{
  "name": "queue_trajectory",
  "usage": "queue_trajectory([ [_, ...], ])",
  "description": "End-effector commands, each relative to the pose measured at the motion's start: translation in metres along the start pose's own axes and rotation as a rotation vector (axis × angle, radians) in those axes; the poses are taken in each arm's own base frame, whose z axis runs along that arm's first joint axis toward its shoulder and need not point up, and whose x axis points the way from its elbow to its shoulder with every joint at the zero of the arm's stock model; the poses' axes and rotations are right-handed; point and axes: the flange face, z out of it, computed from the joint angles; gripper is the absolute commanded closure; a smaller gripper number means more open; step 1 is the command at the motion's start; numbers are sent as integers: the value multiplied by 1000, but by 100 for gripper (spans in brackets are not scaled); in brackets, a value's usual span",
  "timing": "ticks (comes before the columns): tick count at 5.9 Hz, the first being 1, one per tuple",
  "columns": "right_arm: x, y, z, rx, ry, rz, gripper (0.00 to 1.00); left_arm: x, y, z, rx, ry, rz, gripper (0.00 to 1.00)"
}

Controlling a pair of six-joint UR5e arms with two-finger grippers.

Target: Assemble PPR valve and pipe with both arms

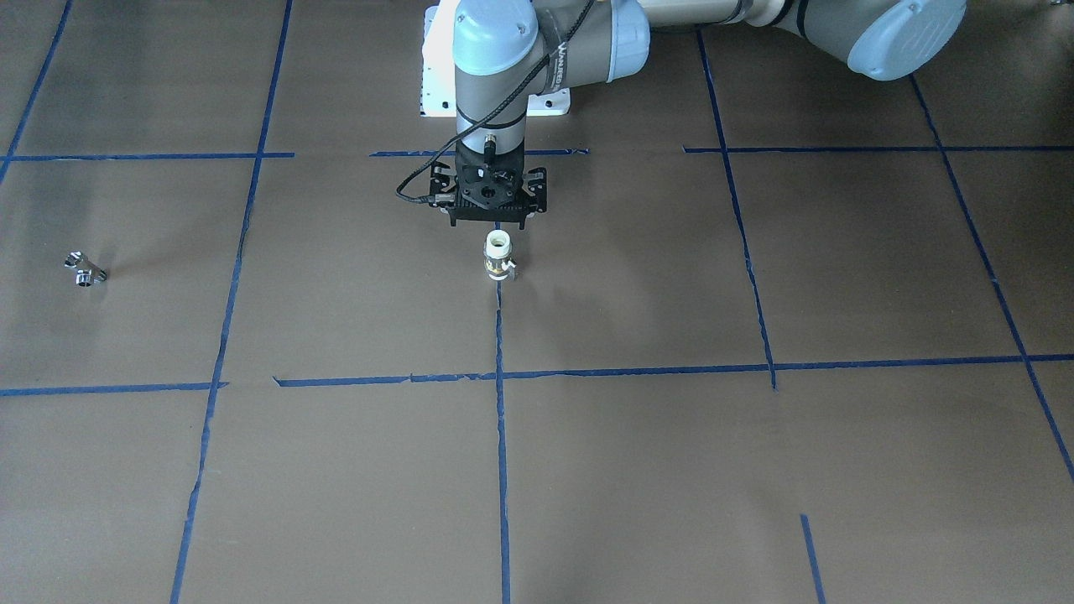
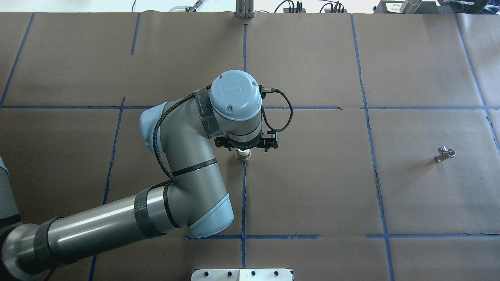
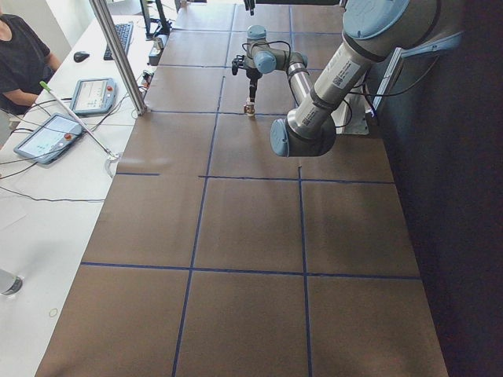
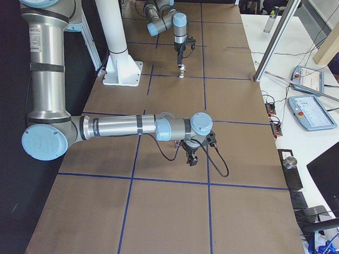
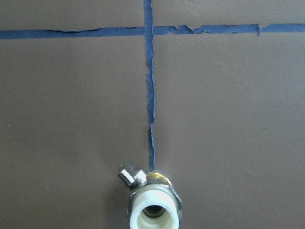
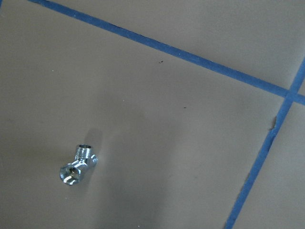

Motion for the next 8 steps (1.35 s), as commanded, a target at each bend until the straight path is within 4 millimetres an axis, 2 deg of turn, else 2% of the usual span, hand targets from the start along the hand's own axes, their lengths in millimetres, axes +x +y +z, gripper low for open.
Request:
queue_trajectory([
  [1, -47, -4, 34, 47, -16, 132, 0, -37, 9, -38, 36, 54, -27, 0],
  [2, -76, -8, 47, 127, -27, 229, 0, -59, 5, -57, 64, 72, -37, 0],
  [3, -94, -7, 65, 136, -14, 294, 0, -67, -2, -76, 90, 92, -48, 0],
  [4, -107, -8, 78, 146, 33, 359, 0, -81, -7, -77, 100, 91, -121, 0],
  [5, -112, -3, 93, 137, 73, 346, 0, -104, -13, -85, 121, 91, -141, 0],
  [6, -118, -3, 103, 131, 94, 327, 0, -118, -13, -83, 125, 79, -150, 0],
  [8, -125, -2, 114, 122, 114, 307, 0, -120, -14, -81, 125, 75, -154, 0],
])
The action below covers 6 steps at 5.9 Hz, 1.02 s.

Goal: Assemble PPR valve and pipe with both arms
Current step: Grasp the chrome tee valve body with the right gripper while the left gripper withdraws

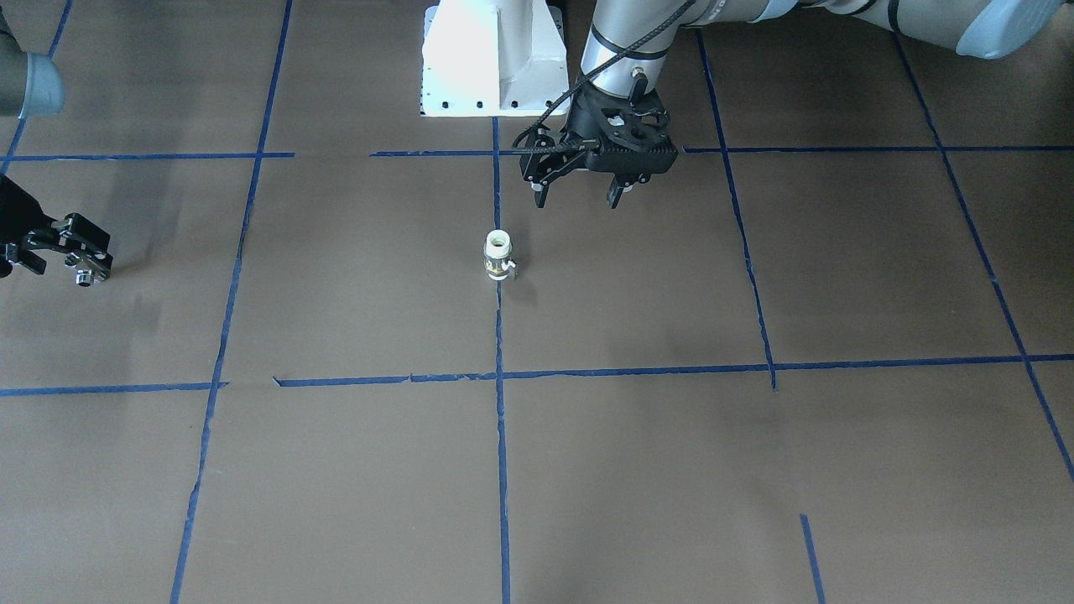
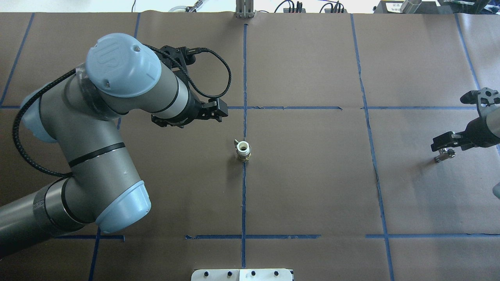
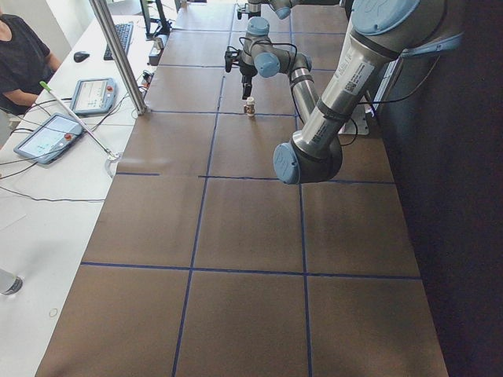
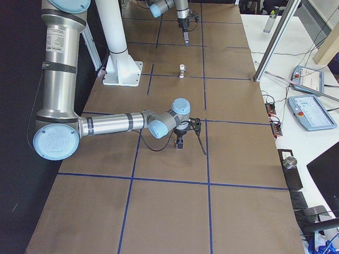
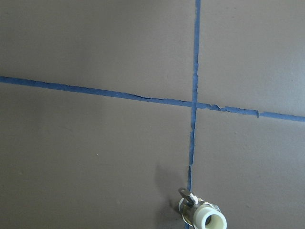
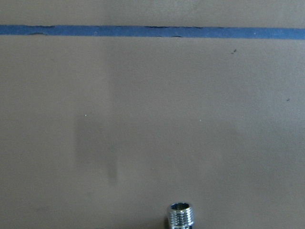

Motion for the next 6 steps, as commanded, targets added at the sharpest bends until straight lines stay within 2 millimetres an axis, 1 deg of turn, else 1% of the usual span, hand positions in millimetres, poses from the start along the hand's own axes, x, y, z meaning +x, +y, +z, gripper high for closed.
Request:
queue_trajectory([
  [1, -1, 4, 7, -5, 16, -8, 2, -3, -1, 1, 0, -4, -3, 0],
  [2, 4, 8, 9, -13, 23, -3, 8, -2, -1, 1, 1, -2, -3, 0],
  [3, 11, 13, 11, -22, 29, 2, 21, -3, -1, 1, 0, -4, -5, 0],
  [4, 9, 13, 10, -21, 26, 2, 71, -3, -1, 1, 0, -4, -6, 0],
  [5, 9, 13, 9, -19, 25, 2, 92, -3, -1, 1, 0, -4, -6, 0],
  [6, 10, 13, 7, -16, 24, 0, 100, -3, -1, 2, 0, -5, -8, 0],
])
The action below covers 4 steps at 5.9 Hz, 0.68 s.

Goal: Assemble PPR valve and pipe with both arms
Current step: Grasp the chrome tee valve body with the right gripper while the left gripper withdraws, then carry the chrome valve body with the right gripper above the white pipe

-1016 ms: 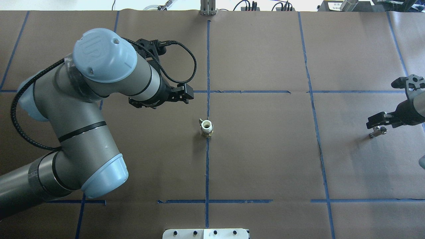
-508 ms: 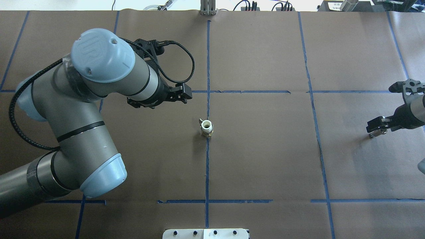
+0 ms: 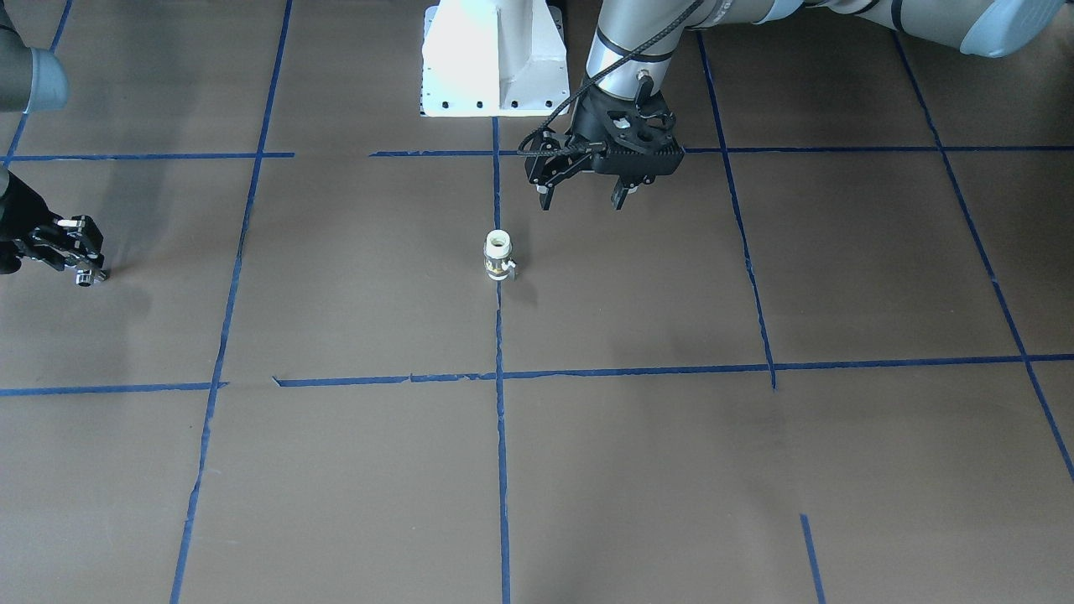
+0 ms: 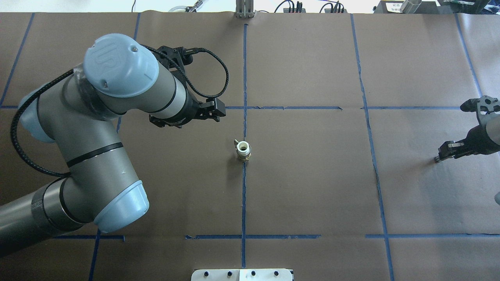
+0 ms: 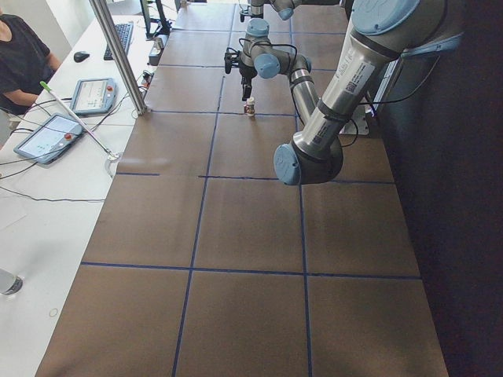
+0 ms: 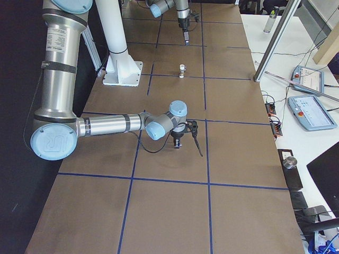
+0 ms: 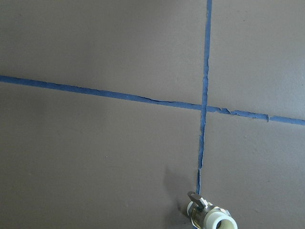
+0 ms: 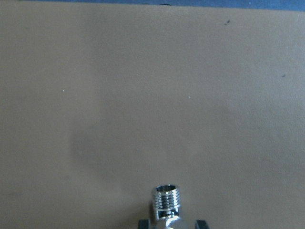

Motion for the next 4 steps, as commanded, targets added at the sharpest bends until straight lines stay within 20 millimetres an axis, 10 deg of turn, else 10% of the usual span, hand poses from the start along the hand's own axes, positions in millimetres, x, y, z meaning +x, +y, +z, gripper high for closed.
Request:
queue_trajectory([
  [1, 0, 5, -7, 8, -6, -12, 100, 0, 0, 0, 0, -1, -1, 0],
  [4, -97, -8, -89, 132, -158, 81, 100, -41, 0, 0, 5, -33, 52, 0],
])
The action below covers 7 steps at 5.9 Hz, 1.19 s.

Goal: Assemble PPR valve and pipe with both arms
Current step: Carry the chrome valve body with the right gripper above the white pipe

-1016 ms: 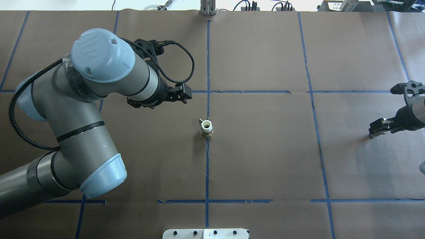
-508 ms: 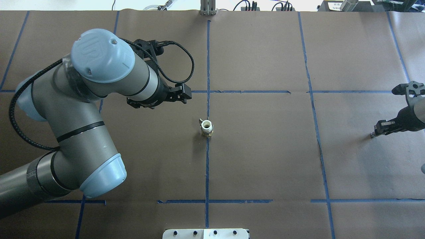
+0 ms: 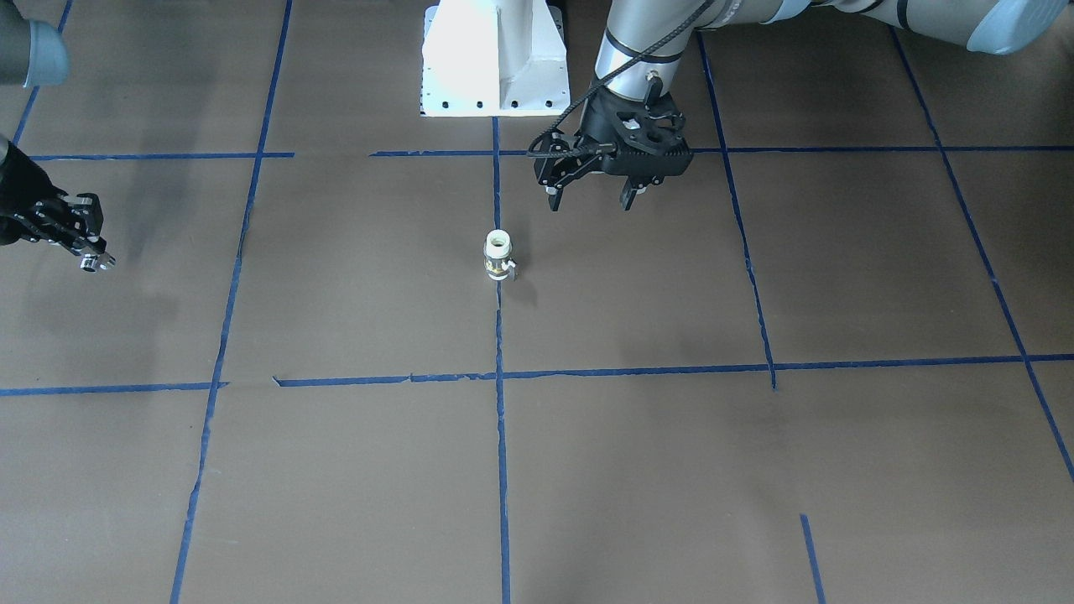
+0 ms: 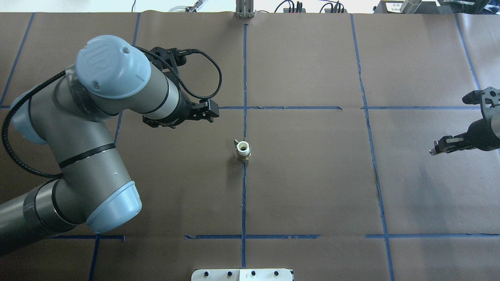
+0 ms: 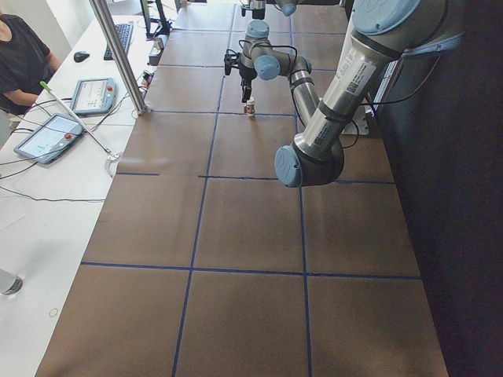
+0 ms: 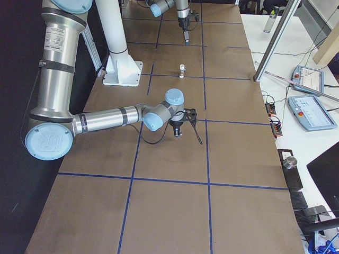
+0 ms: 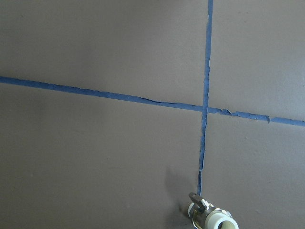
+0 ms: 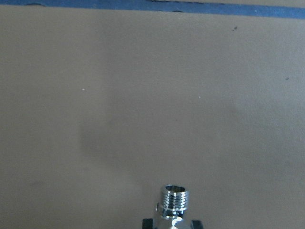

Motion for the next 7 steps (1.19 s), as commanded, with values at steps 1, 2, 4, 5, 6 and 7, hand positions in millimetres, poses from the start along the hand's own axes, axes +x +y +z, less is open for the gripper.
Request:
queue_trajectory([
  [1, -112, -29, -27, 45, -138, 140, 100, -43, -1, -5, 9, -30, 54, 0],
  [2, -213, -55, -39, 5, -164, 232, 100, -63, -1, -3, 8, -53, 78, 0],
  [4, -375, -41, -30, -35, -99, 287, 100, -92, 2, 8, -8, -97, 118, 0],
  [5, -424, -53, -31, -38, -120, 352, 100, -102, 3, 13, -15, -113, 120, 0],
  [6, -462, -62, -30, -47, -131, 401, 100, -119, 6, 20, -31, -140, 153, 0],
  [7, -489, -67, -28, -48, -134, 417, 100, -125, 8, 24, -38, -152, 157, 0],
])
